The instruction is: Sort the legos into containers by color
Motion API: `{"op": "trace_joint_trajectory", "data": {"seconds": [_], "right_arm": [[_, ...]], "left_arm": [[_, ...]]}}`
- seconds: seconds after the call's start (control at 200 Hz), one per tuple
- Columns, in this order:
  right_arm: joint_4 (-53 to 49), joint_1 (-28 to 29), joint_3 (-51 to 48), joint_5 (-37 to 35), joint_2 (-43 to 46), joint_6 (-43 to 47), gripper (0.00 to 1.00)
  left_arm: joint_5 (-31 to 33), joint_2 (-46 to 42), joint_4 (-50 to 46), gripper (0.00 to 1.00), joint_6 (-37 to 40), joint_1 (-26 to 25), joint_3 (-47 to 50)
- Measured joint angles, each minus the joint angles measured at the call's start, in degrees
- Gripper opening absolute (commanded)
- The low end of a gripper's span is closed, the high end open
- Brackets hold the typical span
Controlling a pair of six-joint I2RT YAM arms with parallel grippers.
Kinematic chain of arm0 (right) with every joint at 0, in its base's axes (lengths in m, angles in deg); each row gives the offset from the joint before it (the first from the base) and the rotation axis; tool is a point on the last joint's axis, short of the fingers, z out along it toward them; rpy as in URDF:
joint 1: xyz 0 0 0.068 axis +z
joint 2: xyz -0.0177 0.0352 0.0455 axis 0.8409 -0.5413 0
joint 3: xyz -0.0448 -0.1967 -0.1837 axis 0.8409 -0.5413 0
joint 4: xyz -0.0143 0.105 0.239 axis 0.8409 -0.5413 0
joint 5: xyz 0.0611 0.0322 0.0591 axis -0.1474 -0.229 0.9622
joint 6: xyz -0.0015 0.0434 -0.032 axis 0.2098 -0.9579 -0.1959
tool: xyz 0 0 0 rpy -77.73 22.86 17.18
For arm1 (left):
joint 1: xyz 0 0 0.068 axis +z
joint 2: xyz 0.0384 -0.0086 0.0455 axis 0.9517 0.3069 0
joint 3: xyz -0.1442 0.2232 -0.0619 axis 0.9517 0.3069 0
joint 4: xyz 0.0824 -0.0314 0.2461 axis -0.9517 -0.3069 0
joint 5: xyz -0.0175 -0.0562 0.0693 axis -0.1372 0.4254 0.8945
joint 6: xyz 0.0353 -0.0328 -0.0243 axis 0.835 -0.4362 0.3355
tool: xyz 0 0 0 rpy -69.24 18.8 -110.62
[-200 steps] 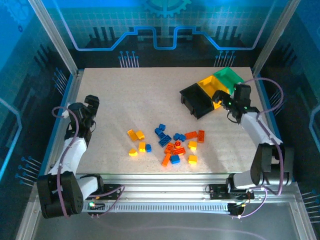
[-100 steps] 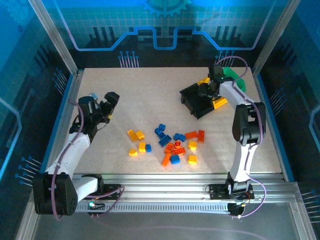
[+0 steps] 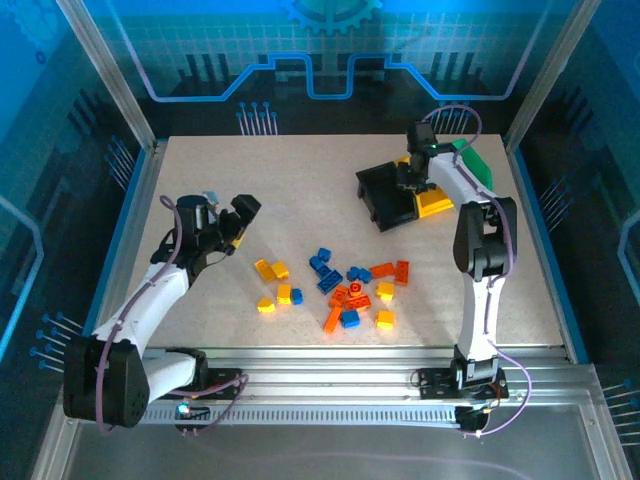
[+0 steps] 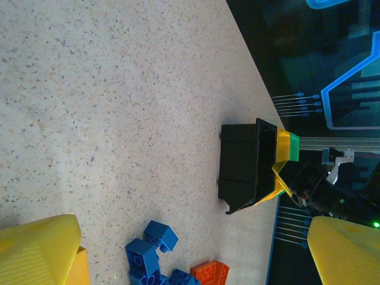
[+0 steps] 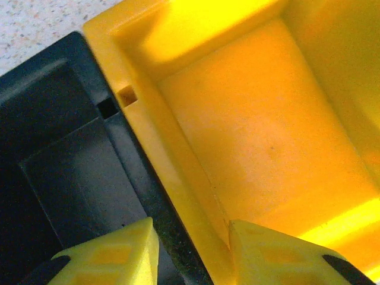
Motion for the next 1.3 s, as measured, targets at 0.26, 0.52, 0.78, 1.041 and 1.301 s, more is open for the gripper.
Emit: {"op": "trace_joint_trajectory", "data": {"seconds": [0.26,0.52,0.78,1.041,1.301], "right_arm": [[-2.54,3.19,2.75,-1.7,-2.64,-2.56,0.58],[-4.28,4.07,2.4,-4.02,-3.15,-5.84,0.4],[-6.58,4.46,6.38,-4.11,-5.38,-8.02,0.12],[-8.76,8.94,10.47,-4.31,-7.54,-10.64,0.0],[-12.0,19.39,17.44,-5.84,-11.69,-16.15,0.0]], "left_arm": [[-0.94,-0.02,0.46,0.99,-0.04,-0.42,1.86],[-1.95,-0.02,0.44,0.99,0.0,-0.66,1.88],[-2.16,-0.02,0.02,0.99,-0.02,-0.94,1.88],[-2.95,-1.16,-0.44,0.99,-0.22,-1.18,1.92],[-3.04,-6.12,-2.36,0.99,-0.96,-1.38,3.23]]}}
